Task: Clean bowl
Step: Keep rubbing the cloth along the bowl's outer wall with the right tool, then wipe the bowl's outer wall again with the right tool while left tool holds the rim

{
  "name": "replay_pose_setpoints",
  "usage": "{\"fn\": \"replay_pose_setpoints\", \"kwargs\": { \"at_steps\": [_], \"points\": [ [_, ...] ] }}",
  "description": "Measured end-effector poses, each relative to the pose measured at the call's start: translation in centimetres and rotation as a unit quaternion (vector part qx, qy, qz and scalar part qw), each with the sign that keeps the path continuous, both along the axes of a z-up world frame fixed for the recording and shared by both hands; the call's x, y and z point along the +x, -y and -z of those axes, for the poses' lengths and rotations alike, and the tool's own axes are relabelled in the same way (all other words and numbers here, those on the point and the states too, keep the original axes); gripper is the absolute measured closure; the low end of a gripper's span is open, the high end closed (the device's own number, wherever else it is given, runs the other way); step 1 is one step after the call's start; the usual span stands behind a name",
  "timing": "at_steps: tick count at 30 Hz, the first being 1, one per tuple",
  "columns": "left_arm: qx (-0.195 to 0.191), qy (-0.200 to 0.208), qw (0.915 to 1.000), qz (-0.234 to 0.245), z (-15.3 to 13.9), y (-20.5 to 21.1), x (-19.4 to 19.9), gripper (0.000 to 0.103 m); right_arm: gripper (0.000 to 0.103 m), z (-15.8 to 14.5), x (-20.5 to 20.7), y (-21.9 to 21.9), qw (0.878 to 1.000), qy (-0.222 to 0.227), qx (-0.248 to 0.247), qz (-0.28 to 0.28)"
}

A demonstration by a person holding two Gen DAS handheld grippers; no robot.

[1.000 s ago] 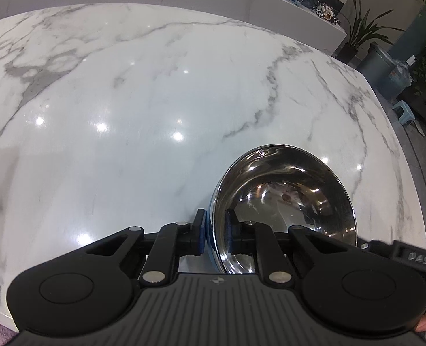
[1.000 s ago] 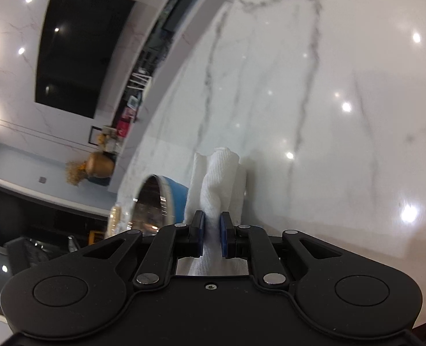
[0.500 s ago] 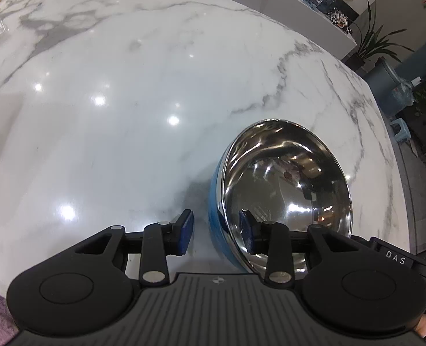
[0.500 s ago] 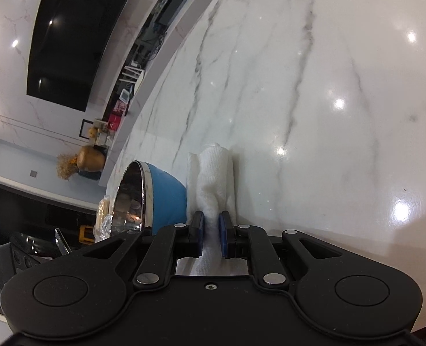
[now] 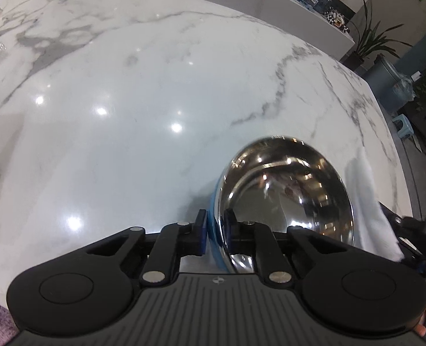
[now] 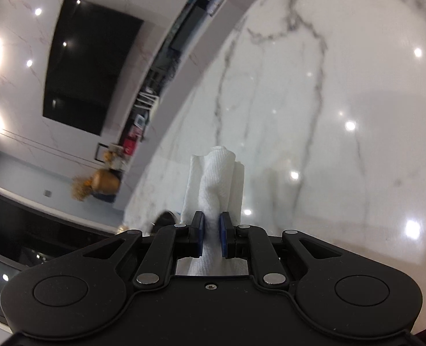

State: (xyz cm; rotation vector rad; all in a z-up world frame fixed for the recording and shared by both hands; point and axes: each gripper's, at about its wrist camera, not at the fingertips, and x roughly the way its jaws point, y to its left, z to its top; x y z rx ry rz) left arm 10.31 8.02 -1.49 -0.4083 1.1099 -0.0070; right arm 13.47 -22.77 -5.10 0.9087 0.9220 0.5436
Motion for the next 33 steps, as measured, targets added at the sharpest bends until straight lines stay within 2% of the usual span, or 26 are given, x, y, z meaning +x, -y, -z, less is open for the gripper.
{"fn": "replay_pose_setpoints", "kwargs": {
  "at_steps": [10,17,20,28,33],
  "points": [
    [0.009,0.005,1.0,0.0,-0.2,-0.1,0.7,0.093,0.092,0.7,-0.2,-1.7,0.999,0.0,0.017,-0.032],
    [0.011,0.008,0.9999,0.002,-0.3,-0.2,0.7,0.093,0.092,2.4,0.4,-2.7,0.999,-0.028,-0.014,-0.031],
    [-0.004,0.009,0.9999,-0.004,-0.1,-0.6,0.6,0.093,0.092,3.5,0.4,-3.4,0.998,-0.044,-0.024,-0.034],
    [-0.052,-0.01,0.9983,-0.023,1.1,-1.1,-0.6,0.072,0.093,3.9,0.0,-3.7,0.998,-0.044,-0.028,-0.03],
    [-0.045,-0.01,0.9988,-0.019,0.7,-0.6,-1.5,0.07,0.093,3.6,-0.2,-4.1,0.998,-0.038,-0.041,-0.031]
  ]
}}
